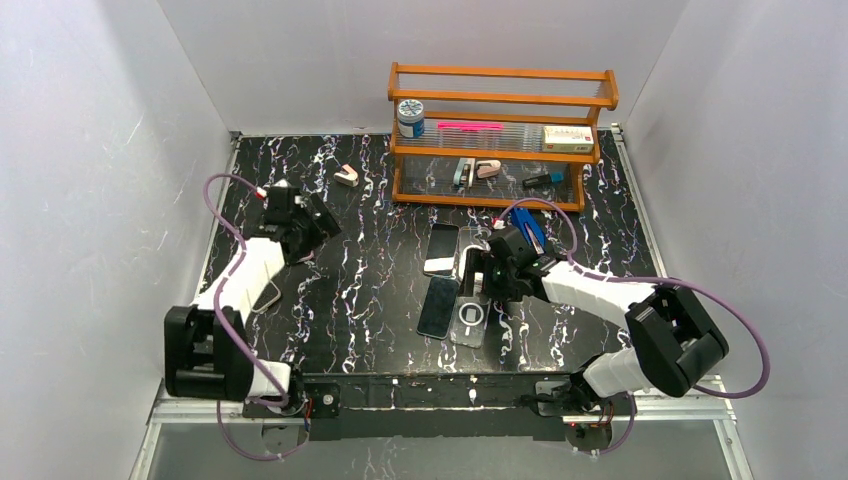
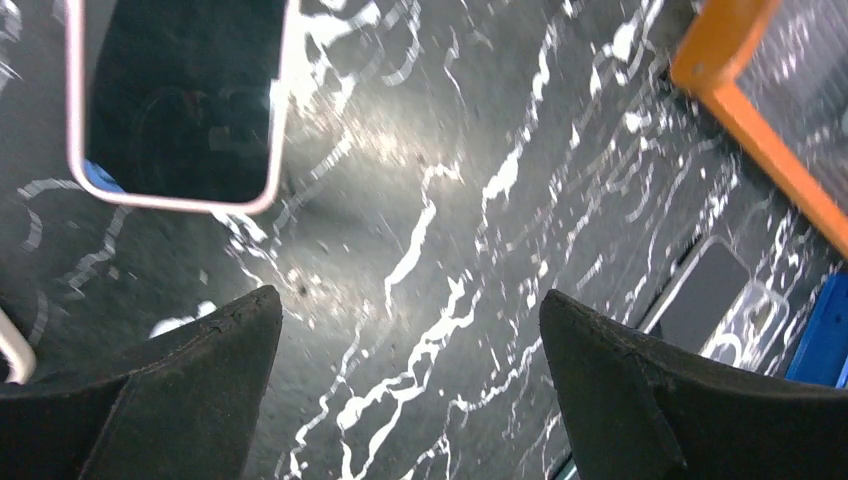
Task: Take the phone out of the phone case
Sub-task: Pick up the phone at the center of the board.
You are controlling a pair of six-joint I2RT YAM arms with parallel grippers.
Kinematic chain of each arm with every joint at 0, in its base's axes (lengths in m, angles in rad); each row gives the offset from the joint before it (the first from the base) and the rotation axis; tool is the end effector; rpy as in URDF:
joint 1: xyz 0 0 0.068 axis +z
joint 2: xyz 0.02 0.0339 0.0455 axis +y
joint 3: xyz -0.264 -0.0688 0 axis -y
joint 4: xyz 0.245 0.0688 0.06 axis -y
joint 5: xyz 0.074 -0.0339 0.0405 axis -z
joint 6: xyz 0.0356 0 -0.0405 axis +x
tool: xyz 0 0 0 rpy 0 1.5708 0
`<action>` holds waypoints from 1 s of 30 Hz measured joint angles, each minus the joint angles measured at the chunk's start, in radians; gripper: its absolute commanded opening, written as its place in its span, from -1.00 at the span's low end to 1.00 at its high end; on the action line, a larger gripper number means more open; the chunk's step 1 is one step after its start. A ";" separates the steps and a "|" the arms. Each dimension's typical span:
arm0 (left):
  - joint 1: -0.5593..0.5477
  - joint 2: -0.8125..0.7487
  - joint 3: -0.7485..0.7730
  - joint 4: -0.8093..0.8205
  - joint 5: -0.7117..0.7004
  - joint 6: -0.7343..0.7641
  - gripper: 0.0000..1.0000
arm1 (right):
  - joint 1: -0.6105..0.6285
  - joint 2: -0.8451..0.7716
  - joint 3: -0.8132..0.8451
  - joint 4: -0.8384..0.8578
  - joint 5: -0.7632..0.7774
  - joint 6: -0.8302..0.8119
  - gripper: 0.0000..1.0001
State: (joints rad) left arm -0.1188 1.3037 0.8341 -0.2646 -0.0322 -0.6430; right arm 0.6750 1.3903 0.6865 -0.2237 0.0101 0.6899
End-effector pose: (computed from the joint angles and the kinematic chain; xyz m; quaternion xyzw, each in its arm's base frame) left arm 0.2755 -0.0317 0.2374 -0.2431 0.8808 -0.1373 0.3825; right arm 0.2063 0.1647 0.1727 0.0087 0.9487 0.1957 0.2483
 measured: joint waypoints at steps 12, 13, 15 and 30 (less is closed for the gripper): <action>0.174 0.451 0.397 -0.162 -0.055 0.198 0.96 | -0.002 -0.148 -0.049 -0.017 0.010 -0.042 0.97; 0.174 0.482 0.425 -0.176 -0.069 0.212 0.96 | -0.002 -0.177 -0.055 -0.013 0.018 -0.045 0.97; 0.174 0.532 0.472 -0.202 -0.099 0.238 0.96 | -0.002 -0.229 -0.069 -0.005 0.034 -0.052 0.97; 0.179 0.660 0.570 -0.325 -0.161 0.373 0.96 | -0.002 -0.344 -0.156 0.007 0.092 -0.078 0.97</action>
State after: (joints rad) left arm 0.0601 1.9636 1.4044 -0.5900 -0.1936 -0.2699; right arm 0.6735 1.0462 0.5308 -0.2169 0.1020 0.6121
